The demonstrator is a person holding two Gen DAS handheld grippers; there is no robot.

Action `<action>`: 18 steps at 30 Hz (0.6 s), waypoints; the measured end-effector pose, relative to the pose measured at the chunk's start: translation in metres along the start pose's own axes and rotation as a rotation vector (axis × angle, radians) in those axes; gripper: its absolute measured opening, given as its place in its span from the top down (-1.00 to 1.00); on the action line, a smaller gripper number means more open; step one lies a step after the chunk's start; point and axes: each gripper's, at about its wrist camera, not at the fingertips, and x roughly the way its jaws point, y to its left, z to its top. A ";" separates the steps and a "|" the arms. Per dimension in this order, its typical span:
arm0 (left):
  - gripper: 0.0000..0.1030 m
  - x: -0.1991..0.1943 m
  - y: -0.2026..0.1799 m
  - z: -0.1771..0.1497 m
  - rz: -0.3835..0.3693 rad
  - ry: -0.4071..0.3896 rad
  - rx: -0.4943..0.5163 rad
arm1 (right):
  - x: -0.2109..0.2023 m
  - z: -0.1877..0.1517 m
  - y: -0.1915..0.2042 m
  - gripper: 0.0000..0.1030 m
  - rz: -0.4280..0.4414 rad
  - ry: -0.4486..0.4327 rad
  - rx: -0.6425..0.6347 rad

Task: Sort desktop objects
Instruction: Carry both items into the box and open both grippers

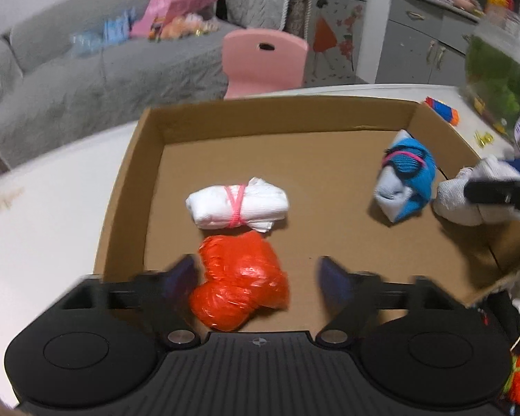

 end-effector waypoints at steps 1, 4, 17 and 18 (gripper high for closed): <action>-0.76 -0.006 -0.002 -0.001 0.004 -0.023 0.011 | -0.004 0.000 0.001 -0.03 -0.001 -0.012 -0.001; -0.76 -0.016 -0.003 0.001 0.009 -0.053 0.007 | -0.018 0.005 0.004 -0.08 -0.010 -0.058 -0.018; -0.77 -0.023 0.006 -0.023 -0.027 0.077 -0.149 | -0.012 -0.007 0.053 -0.60 0.159 0.058 -0.076; -0.77 -0.026 0.006 -0.025 -0.033 0.081 -0.161 | -0.009 -0.010 0.052 -0.60 0.157 0.070 -0.076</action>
